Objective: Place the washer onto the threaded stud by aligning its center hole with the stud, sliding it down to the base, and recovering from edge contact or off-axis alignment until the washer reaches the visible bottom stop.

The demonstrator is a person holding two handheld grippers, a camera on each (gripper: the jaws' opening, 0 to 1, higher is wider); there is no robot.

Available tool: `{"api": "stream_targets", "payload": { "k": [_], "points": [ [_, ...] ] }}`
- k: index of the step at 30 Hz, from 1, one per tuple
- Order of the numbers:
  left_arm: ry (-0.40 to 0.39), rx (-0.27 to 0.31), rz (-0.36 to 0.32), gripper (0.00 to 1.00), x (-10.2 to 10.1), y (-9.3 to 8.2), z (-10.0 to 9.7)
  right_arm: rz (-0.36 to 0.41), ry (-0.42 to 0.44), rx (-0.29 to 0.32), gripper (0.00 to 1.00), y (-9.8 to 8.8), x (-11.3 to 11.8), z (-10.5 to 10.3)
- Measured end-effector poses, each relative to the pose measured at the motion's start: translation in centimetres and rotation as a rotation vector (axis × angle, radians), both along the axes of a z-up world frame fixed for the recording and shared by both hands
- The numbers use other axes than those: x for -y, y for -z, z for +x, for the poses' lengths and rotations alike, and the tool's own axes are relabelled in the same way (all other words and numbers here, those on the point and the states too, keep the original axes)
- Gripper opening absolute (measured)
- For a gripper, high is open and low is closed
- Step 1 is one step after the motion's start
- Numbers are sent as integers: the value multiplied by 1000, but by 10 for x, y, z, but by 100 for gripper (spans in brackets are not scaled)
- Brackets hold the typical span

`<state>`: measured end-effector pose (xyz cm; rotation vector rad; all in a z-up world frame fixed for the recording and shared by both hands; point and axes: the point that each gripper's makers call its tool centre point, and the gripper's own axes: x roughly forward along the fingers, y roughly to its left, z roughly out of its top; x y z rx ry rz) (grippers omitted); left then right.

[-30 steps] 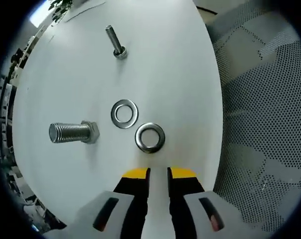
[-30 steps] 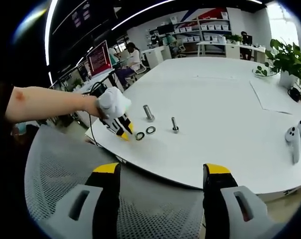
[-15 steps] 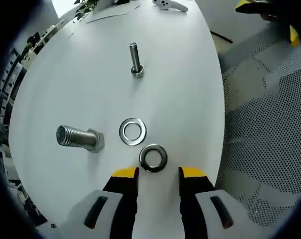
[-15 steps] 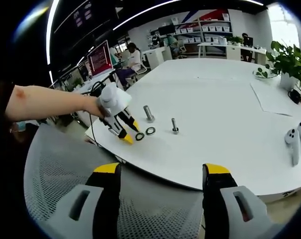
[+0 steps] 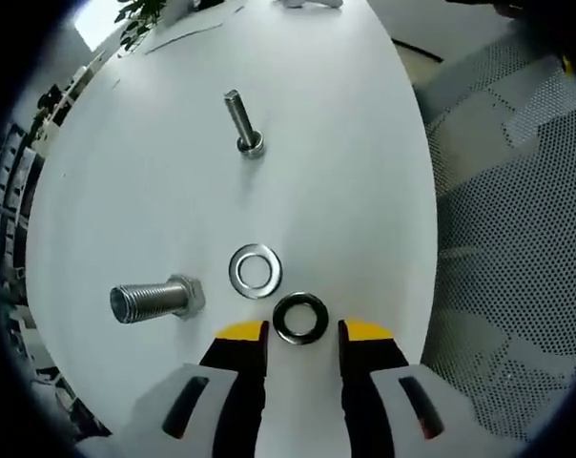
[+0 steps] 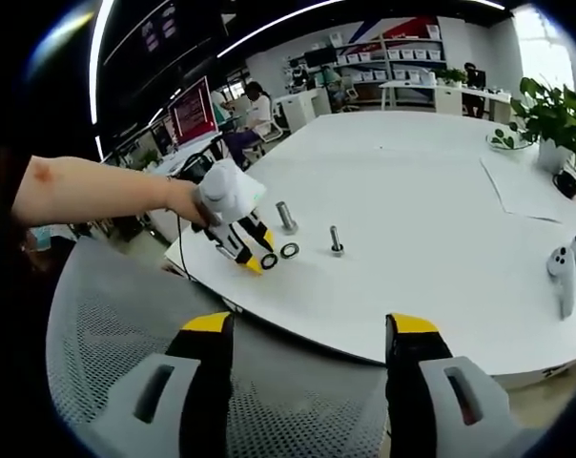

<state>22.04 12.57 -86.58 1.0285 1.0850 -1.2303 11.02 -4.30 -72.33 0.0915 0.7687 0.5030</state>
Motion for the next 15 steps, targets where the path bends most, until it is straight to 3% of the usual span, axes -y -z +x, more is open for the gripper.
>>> {"api": "stream_targets", "payload": {
  "k": [5, 15],
  "points": [
    [-12, -4, 4, 27, 0, 0, 1, -6, 6, 2, 62, 0, 1, 1],
    [-64, -8, -50, 26, 0, -1, 3, -5, 14, 3, 62, 0, 2, 1]
  ]
}}
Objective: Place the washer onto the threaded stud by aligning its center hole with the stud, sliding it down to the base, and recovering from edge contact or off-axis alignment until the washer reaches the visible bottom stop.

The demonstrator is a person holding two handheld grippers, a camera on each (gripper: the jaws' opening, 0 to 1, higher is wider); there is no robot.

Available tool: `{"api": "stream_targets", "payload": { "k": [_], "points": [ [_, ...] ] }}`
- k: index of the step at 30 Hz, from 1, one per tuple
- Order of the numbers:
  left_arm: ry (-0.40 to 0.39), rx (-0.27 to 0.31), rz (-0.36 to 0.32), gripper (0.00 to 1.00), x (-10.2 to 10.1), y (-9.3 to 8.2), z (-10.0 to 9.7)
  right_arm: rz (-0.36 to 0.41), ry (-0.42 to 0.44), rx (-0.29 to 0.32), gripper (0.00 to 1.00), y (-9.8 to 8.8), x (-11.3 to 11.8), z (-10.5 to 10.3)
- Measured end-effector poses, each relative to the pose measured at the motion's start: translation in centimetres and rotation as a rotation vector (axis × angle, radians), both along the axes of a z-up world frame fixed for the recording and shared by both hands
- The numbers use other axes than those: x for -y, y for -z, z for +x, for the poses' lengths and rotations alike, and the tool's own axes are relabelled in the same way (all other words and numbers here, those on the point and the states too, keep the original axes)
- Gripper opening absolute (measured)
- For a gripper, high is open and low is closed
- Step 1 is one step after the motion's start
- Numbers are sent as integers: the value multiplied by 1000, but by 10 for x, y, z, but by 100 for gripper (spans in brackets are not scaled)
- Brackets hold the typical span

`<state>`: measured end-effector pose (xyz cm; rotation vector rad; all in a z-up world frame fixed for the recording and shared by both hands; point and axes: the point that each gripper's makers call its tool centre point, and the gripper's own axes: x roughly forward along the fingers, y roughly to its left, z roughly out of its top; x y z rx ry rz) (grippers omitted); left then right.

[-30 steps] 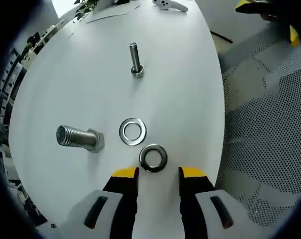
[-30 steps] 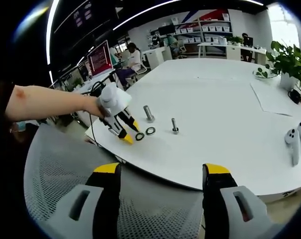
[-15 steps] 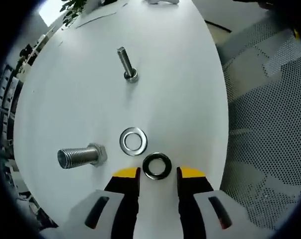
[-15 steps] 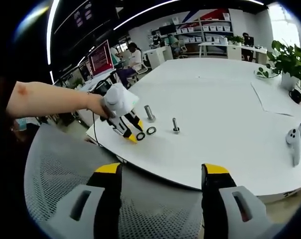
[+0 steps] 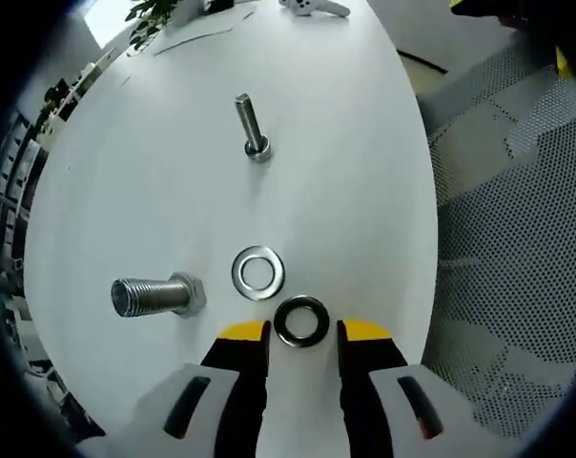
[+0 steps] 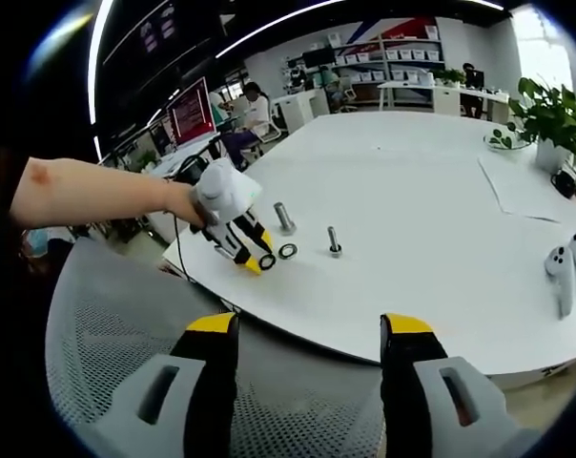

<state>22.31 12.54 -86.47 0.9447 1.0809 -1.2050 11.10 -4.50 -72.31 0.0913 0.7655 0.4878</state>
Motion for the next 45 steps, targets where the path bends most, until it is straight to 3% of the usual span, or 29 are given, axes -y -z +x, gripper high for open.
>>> {"api": "stream_targets", "payload": {
  "k": [3, 9, 14, 20, 24, 28, 35, 45],
  "points": [
    [-23, 5, -17, 26, 4, 0, 1, 1, 4, 3, 61, 0, 0, 0],
    [30, 14, -1, 24, 5, 0, -2, 2, 5, 3, 61, 0, 0, 0],
    [125, 21, -16, 21, 4, 0, -5, 3, 4, 4, 61, -1, 0, 0],
    [96, 27, -26, 21, 4, 0, -4, 8, 8, 7, 61, -1, 0, 0],
    [132, 72, -45, 19, 4, -1, -6, 9, 3, 8, 61, -1, 0, 0],
    [46, 81, -105, 19, 3, -2, -2, 11, -1, 10, 61, -2, -1, 0],
    [-54, 52, -131, 19, 8, -2, 0, 14, -6, 9, 61, -2, -1, 0],
    [-53, 40, -120, 19, 12, -12, -1, 16, -6, 9, 61, -2, -1, 0]
  ]
}}
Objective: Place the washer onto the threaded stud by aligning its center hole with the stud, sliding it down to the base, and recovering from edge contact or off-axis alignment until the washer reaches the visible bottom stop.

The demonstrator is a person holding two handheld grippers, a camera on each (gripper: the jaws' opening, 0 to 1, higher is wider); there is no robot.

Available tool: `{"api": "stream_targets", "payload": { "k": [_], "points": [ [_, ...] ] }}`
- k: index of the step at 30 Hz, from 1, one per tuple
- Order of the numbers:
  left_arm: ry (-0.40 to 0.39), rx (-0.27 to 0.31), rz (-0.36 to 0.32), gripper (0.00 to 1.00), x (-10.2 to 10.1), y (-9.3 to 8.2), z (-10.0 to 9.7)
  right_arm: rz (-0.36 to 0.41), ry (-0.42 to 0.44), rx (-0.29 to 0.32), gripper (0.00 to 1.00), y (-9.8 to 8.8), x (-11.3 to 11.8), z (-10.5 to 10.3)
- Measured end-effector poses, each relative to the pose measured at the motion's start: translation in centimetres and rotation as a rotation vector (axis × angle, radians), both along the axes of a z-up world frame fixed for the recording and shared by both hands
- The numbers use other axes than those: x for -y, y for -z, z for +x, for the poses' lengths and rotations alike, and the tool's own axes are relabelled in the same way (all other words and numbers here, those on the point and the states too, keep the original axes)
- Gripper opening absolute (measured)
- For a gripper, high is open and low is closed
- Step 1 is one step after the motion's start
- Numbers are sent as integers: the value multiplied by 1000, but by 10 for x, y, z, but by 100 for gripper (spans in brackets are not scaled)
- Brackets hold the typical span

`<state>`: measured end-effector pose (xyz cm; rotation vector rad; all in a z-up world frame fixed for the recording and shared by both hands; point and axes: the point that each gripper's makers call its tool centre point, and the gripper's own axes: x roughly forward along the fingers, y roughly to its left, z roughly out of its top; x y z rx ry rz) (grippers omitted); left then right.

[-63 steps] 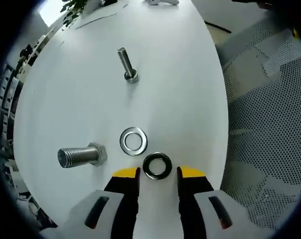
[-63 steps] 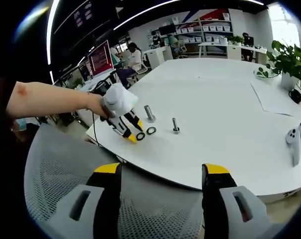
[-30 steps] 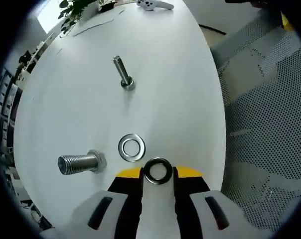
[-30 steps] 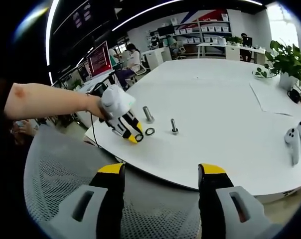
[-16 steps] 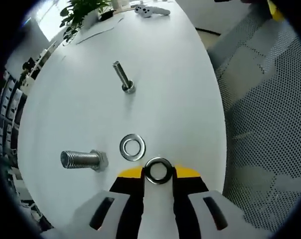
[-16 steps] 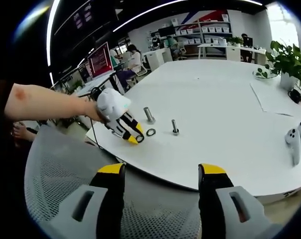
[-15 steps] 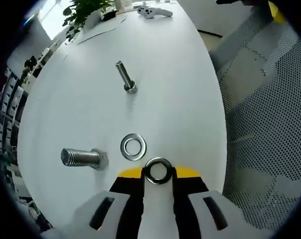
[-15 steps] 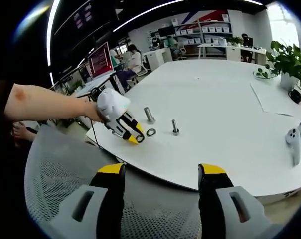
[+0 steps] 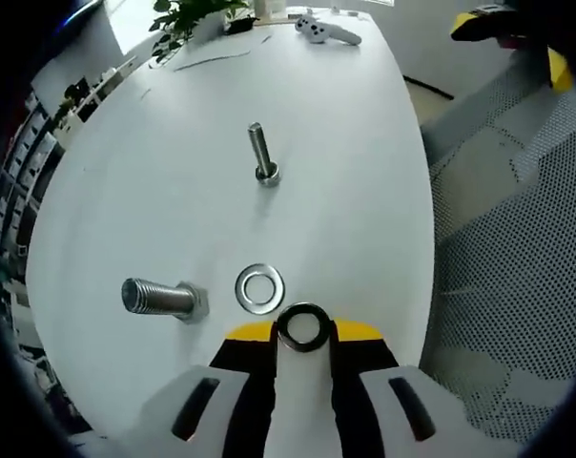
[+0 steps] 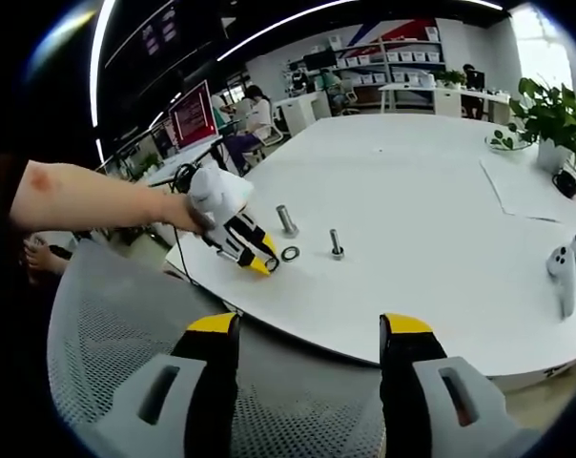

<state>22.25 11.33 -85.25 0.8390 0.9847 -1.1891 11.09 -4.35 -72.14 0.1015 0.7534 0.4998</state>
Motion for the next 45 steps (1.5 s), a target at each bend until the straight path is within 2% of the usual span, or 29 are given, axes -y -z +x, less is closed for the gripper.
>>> {"api": "stream_targets", "payload": {
  "k": [16, 29, 37, 39, 45],
  "points": [
    [-7, 37, 4, 18, -5, -31, 19, 3, 2, 4, 61, -1, 0, 0],
    [-1, 89, 4, 18, 0, -68, 44, 5, -6, -5, 60, 0, -1, 0],
    [15, 123, 38, 18, -1, -77, 63, 8, -4, -4, 60, 0, -1, 0],
    [34, 142, 62, 18, -2, -76, 68, 9, -3, -4, 60, 0, -1, 0],
    [35, 143, 78, 18, -1, -70, 76, 11, 2, -3, 60, 0, -1, 1]
  ]
}}
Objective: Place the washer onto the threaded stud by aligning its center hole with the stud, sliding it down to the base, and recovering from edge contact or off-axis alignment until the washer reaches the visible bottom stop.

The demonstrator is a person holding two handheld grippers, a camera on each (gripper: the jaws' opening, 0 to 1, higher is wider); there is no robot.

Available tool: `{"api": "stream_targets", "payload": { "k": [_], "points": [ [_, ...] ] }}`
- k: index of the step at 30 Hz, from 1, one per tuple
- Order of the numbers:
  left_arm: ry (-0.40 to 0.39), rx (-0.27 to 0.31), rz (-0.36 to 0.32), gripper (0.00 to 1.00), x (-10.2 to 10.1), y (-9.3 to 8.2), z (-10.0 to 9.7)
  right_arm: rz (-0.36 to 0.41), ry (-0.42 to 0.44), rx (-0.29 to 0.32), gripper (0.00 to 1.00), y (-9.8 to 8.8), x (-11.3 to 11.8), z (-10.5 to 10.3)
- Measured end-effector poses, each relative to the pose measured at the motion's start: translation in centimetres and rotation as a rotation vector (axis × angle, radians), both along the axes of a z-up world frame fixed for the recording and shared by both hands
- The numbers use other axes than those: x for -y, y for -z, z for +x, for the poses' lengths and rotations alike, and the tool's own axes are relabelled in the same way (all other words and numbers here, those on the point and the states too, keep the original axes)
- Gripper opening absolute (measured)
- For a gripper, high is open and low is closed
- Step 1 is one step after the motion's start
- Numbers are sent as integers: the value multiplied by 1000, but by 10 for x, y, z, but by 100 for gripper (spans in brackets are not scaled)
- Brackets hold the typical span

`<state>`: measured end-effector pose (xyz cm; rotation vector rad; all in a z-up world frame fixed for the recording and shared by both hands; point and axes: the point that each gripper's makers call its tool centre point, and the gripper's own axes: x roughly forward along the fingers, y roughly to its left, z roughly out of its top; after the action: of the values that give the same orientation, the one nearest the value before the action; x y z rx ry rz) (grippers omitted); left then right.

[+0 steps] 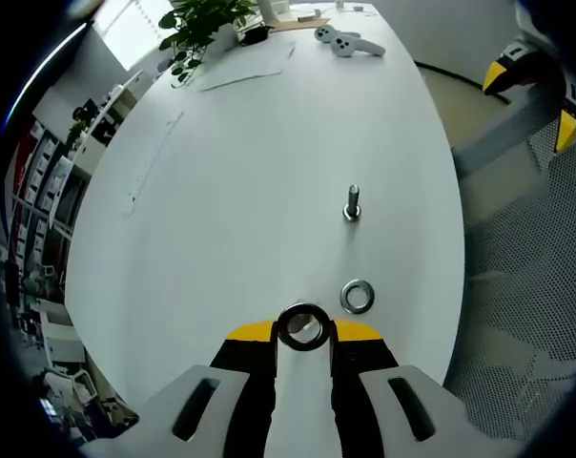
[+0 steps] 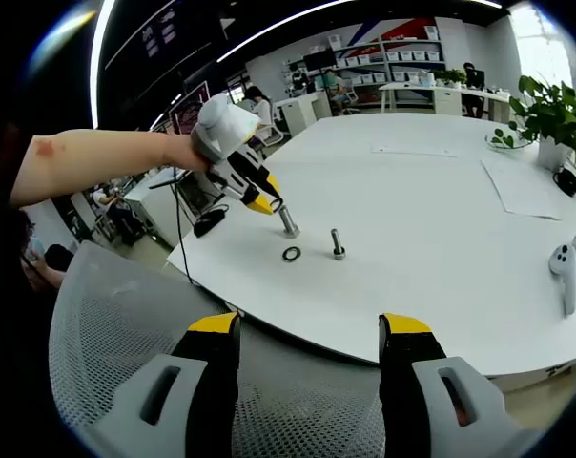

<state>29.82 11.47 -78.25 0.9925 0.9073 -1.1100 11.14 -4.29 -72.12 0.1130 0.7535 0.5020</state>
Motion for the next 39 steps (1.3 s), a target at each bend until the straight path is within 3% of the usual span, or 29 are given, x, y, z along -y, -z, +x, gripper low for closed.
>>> {"api": "stream_targets", "payload": {
  "k": [14, 22, 39],
  "points": [
    [1, -1, 69, 18, -5, 17, 11, -5, 15, 4, 61, 0, 2, 1],
    [4, -30, 67, 18, -1, 16, 13, -5, 21, 1, 61, 0, 3, 1],
    [190, -60, 310, 18, 2, 25, 11, -5, 23, -3, 61, 1, 3, 1]
  ]
}}
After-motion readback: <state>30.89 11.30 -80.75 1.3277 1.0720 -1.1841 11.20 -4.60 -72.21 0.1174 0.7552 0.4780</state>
